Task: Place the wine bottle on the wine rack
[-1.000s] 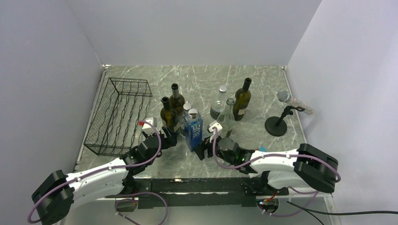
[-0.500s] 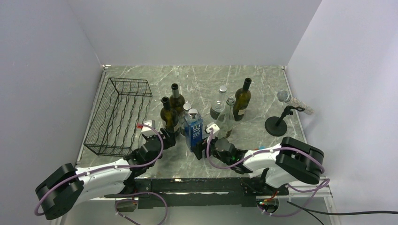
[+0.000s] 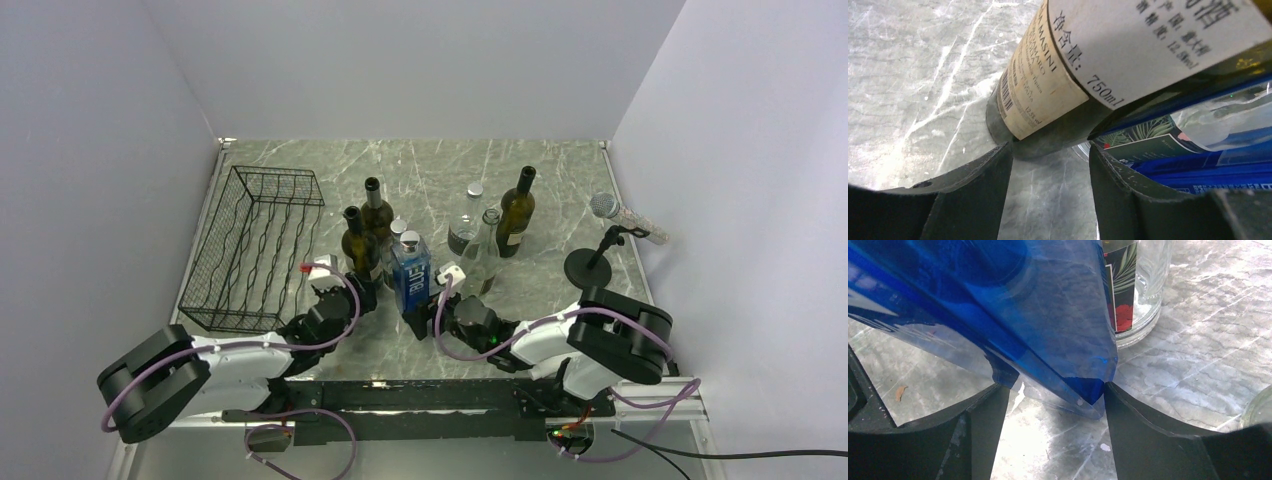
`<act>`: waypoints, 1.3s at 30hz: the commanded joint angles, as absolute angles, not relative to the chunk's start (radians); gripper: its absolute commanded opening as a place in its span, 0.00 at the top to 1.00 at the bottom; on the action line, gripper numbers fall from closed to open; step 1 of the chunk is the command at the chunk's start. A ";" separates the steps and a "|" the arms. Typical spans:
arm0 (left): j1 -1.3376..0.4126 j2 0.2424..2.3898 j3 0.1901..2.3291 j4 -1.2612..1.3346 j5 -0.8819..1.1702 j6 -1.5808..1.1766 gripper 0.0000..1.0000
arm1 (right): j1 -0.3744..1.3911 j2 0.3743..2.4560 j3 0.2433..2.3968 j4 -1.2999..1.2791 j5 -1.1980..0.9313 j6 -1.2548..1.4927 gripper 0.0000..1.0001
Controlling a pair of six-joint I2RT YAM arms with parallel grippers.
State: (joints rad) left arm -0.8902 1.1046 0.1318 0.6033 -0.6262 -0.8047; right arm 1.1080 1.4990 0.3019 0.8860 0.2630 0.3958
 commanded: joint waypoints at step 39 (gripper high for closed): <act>-0.502 1.521 0.419 0.870 -0.170 -0.686 0.39 | 0.896 1.716 0.555 0.886 0.174 0.377 0.18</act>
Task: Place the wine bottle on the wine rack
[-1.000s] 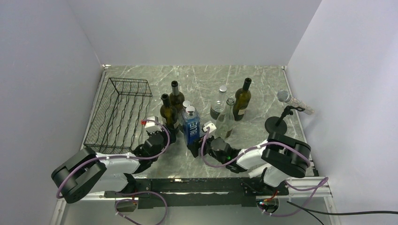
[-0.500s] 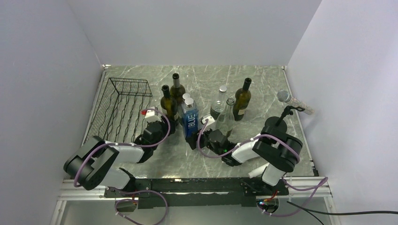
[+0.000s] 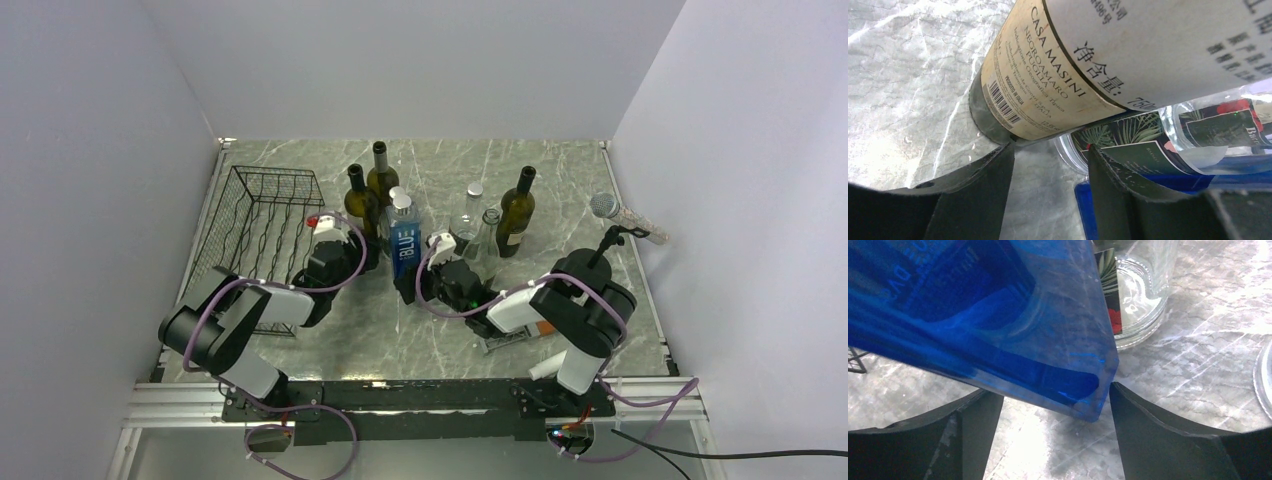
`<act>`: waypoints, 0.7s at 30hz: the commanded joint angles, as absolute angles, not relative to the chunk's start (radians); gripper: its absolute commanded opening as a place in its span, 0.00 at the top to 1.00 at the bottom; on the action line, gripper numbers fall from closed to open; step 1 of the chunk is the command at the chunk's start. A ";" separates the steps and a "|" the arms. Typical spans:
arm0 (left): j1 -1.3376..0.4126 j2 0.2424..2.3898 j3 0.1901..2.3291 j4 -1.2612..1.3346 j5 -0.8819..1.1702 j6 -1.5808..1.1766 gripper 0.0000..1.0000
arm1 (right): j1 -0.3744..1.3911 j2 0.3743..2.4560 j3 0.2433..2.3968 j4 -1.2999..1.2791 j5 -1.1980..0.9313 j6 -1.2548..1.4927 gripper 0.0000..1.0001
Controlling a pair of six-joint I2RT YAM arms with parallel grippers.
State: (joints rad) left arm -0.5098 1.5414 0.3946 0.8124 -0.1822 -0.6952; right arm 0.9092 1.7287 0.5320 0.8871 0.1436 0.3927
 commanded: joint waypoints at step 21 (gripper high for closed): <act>-0.586 0.839 0.348 0.322 -0.366 -0.705 0.05 | 0.978 1.186 0.775 0.157 0.168 0.255 0.00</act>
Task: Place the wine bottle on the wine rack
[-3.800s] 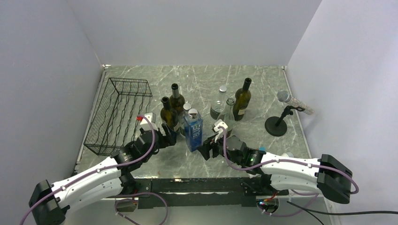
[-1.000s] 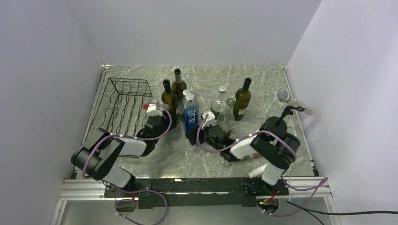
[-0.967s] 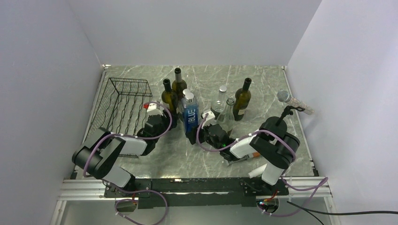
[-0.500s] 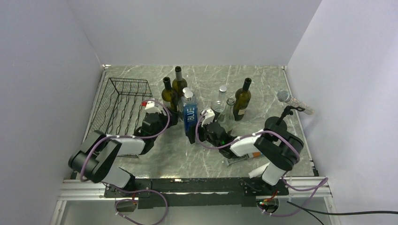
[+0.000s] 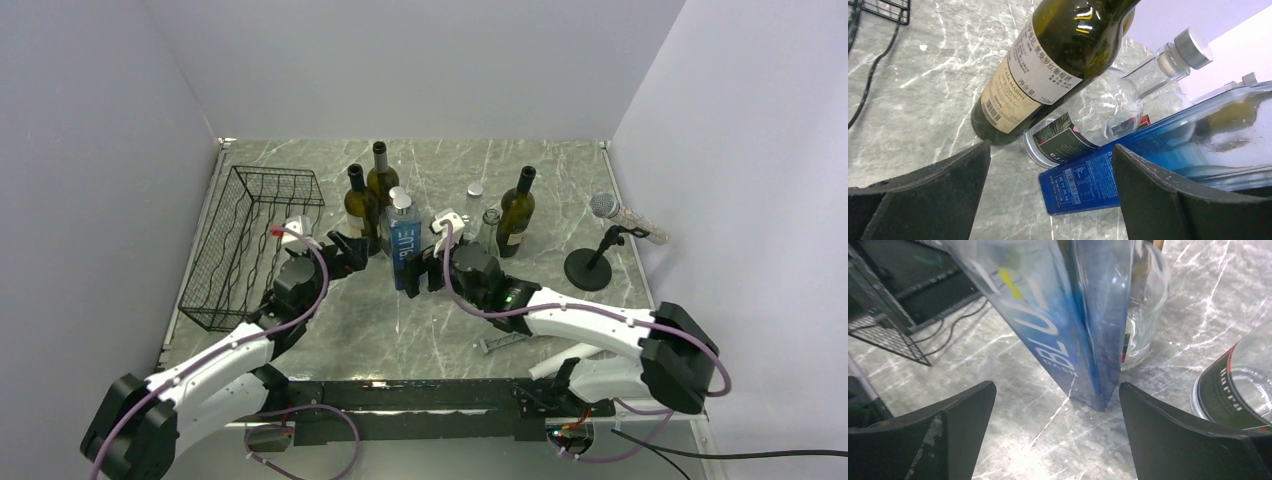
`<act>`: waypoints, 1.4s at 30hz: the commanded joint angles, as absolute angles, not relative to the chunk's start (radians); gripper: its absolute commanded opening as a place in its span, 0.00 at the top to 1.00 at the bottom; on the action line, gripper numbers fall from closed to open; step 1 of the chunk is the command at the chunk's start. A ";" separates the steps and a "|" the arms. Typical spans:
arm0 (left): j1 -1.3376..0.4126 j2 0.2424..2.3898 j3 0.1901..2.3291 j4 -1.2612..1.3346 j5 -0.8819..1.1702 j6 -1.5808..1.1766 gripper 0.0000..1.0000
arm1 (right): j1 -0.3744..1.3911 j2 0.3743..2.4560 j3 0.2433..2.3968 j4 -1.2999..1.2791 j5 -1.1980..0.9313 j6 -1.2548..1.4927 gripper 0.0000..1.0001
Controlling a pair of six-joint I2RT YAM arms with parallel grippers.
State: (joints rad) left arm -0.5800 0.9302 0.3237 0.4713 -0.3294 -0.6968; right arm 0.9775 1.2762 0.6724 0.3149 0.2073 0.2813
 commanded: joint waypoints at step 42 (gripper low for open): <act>-0.586 0.650 0.661 -0.242 -0.491 -0.719 0.01 | 1.041 1.522 1.419 -0.364 0.586 0.379 0.14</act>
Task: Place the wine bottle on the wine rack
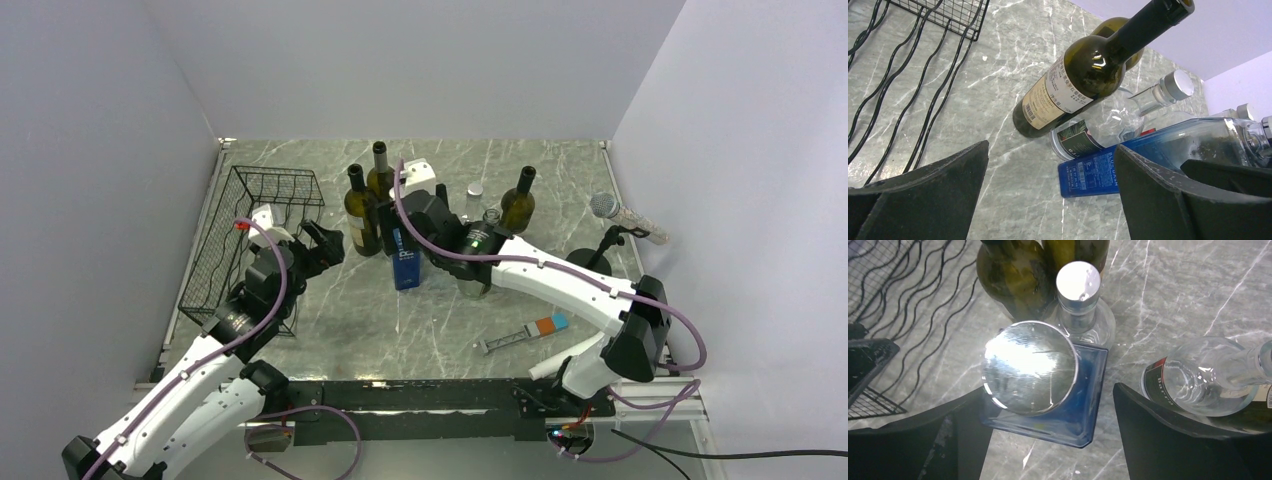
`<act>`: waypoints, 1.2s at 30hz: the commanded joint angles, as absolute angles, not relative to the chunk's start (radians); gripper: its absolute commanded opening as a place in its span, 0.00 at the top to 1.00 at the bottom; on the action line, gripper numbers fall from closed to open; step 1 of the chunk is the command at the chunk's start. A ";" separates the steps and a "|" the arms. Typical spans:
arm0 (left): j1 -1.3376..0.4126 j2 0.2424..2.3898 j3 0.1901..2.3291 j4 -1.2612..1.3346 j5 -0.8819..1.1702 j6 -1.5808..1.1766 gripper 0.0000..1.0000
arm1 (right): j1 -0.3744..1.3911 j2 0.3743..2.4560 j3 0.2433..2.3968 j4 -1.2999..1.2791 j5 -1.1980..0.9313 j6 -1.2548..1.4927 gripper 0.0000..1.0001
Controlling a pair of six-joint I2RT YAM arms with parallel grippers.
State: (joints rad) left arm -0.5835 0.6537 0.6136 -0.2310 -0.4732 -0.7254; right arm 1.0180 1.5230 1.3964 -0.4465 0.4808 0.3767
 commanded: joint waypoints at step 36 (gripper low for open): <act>-0.587 0.539 0.681 -0.087 0.330 -0.438 0.01 | 1.059 1.285 1.574 -0.523 -0.041 0.209 1.00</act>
